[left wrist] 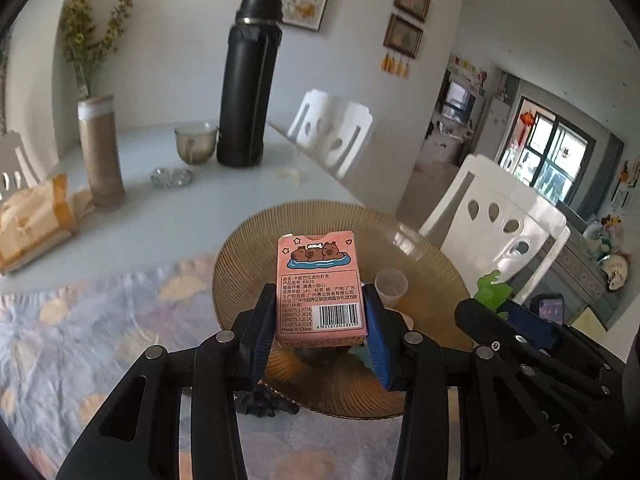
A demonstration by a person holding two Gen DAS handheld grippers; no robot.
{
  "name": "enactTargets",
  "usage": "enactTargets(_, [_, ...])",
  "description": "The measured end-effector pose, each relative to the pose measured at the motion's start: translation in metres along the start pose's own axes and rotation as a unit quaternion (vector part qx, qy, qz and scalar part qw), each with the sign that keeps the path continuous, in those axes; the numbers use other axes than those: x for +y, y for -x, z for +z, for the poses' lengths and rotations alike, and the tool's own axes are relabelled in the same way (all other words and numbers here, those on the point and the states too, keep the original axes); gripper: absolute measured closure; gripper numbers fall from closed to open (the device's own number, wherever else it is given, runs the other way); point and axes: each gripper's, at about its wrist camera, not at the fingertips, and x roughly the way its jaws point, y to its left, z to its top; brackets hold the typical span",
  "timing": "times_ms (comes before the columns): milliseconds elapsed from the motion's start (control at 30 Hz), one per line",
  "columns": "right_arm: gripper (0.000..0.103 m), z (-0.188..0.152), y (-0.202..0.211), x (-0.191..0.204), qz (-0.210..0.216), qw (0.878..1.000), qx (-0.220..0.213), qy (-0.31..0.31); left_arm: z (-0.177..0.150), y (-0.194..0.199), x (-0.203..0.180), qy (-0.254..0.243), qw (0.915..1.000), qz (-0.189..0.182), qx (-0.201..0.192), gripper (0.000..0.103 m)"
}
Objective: Organize rigid objects
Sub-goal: 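Carry the pink box and green figure over the bowl and open both grippers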
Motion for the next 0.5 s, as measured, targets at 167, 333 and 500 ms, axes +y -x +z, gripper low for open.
enactTargets(167, [0.050, 0.000, -0.002, 0.004, -0.010, 1.000, -0.003, 0.006, 0.000, 0.013, 0.011, 0.001, 0.9997, 0.019, -0.012, 0.034])
enactTargets(333, [0.045, -0.002, 0.016, 0.017, 0.011, 0.999, -0.021, 0.024, -0.014, 0.061, 0.042, 0.020, 0.9982, 0.036, -0.044, 0.024])
enactTargets(500, [0.036, -0.019, 0.038, 0.053, 0.069, 0.995, -0.016, 0.063, -0.046, 0.100, 0.078, 0.051, 0.9938, 0.089, -0.043, 0.024])
